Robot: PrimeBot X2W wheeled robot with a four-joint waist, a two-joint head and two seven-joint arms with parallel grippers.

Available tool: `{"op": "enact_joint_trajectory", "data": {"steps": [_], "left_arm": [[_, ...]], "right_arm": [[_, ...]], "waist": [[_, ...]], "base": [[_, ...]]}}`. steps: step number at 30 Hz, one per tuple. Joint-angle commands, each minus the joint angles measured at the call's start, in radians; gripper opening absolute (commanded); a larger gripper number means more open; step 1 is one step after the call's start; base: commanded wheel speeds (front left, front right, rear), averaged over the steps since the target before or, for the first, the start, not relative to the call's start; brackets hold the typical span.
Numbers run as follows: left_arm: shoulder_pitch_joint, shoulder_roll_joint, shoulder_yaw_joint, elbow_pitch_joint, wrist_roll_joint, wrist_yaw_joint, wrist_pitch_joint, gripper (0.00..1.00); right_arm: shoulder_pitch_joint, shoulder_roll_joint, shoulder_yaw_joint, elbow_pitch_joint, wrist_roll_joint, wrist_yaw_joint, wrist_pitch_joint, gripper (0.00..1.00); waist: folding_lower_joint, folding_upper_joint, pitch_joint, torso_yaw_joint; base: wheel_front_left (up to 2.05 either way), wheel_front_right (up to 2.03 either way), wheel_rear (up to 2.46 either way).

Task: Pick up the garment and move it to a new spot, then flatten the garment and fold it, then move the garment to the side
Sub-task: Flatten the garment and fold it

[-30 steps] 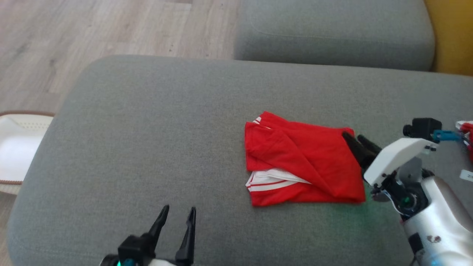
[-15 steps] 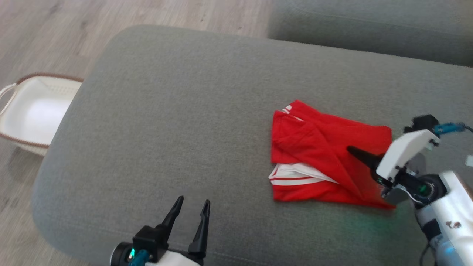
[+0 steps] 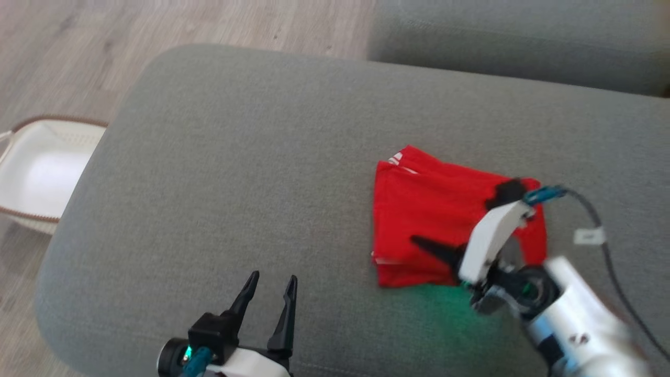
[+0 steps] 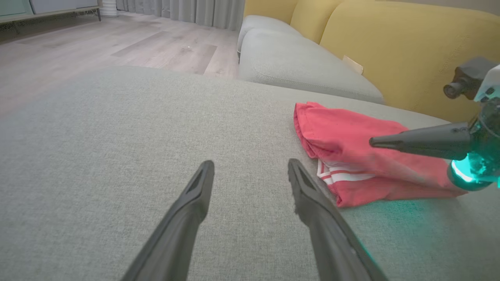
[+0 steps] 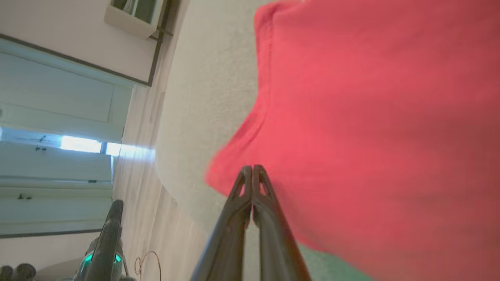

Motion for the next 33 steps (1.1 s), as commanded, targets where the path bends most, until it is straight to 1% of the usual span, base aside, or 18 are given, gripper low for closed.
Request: {"op": "enact_joint_trajectory", "data": {"steps": [1,4,5,6,9,11,13,17,18,20,22,24,26,29,32,33], "left_arm": [[-0.028,-0.008,0.039,-0.026,-0.004,0.004,-0.012,1.00],[-0.005,-0.008,0.056,-0.020,0.002,0.002,-0.012,1.00],[0.010,-0.008,0.068,-0.020,0.007,0.001,-0.012,1.00],[0.017,-0.008,0.074,-0.021,0.011,0.000,-0.012,1.00],[0.037,-0.008,0.108,-0.028,0.023,0.002,-0.012,1.00],[0.050,-0.008,0.136,-0.037,0.030,0.005,-0.012,1.00],[0.066,-0.008,0.165,-0.047,0.034,0.008,-0.012,1.00],[0.097,-0.008,0.213,-0.063,0.038,0.012,-0.012,1.00],[0.103,-0.008,0.222,-0.066,0.037,0.013,-0.012,1.00],[0.115,-0.008,0.234,-0.071,0.042,0.012,-0.012,1.00],[0.126,-0.008,0.251,-0.079,0.054,0.013,-0.012,1.00],[0.137,-0.008,0.272,-0.097,0.059,0.014,-0.012,1.00],[0.148,-0.008,0.289,-0.125,0.063,0.009,-0.012,1.00],[0.168,-0.008,0.306,-0.171,0.083,0.010,-0.012,1.00],[0.189,-0.008,0.316,-0.194,0.095,0.016,-0.012,1.00],[0.189,-0.008,0.316,-0.194,0.095,0.016,-0.012,1.00]], "right_arm": [[0.018,0.008,0.038,-0.064,0.011,-0.001,-0.012,0.00],[0.078,0.014,0.084,-0.129,0.015,-0.001,-0.064,0.00],[0.119,0.008,0.095,-0.160,-0.008,-0.001,-0.147,0.90],[0.140,0.004,0.098,-0.169,-0.027,-0.001,-0.198,1.00],[0.192,-0.014,0.085,-0.180,-0.111,-0.001,-0.387,1.00],[0.226,-0.015,0.042,-0.161,-0.164,-0.001,-0.530,1.00],[0.251,-0.010,0.001,-0.133,-0.225,-0.001,-0.649,1.00],[0.279,0.002,-0.047,-0.116,-0.329,-0.001,-0.828,1.00],[0.283,0.000,-0.049,-0.119,-0.361,-0.001,-0.857,1.00],[0.297,-0.001,-0.060,-0.131,-0.418,-0.001,-0.889,1.00],[0.318,0.001,-0.069,-0.155,-0.477,-0.001,-0.900,1.00],[0.341,0.003,-0.101,-0.194,-0.559,-0.001,-0.902,1.00],[0.380,0.021,-0.145,-0.233,-0.630,-0.001,-0.903,1.00],[0.434,0.044,-0.174,-0.270,-0.734,-0.001,-0.903,1.00],[0.475,0.070,-0.207,-0.298,-0.807,-0.001,-0.903,1.00],[0.475,0.070,-0.207,-0.298,-0.807,-0.001,-0.903,1.00]], "waist": [[0.0000,0.0000,-0.022,-0.016],[0.0000,0.0000,-0.055,-0.036],[0.0000,0.0000,-0.075,-0.048],[0.0000,0.0000,-0.085,-0.054],[0.0000,0.0000,-0.105,-0.080],[0.0000,0.0000,-0.118,-0.102],[0.0000,0.0000,-0.130,-0.128],[0.0000,0.0000,-0.152,-0.187],[0.0000,0.0000,-0.159,-0.202],[0.0000,0.0000,-0.171,-0.225],[0.0000,0.0000,-0.185,-0.246],[0.0000,0.0000,-0.195,-0.265],[0.0000,0.0000,-0.203,-0.279],[0.0000,0.0000,-0.213,-0.293],[0.0000,0.0000,-0.219,-0.301],[0.0000,0.0000,-0.219,-0.301]], "base": [[0.00,0.00,0.00],[0.00,0.00,0.00],[0.00,0.00,0.00],[0.00,0.00,0.00],[0.00,0.00,0.00],[0.00,0.00,0.00],[0.00,0.00,0.00],[0.00,0.00,0.00],[0.00,0.00,0.00],[0.00,0.00,0.00],[0.00,0.00,0.00],[0.00,0.00,0.00],[0.00,0.00,0.00],[0.00,0.00,0.00],[0.00,0.00,0.00],[0.00,0.00,0.00]]}}
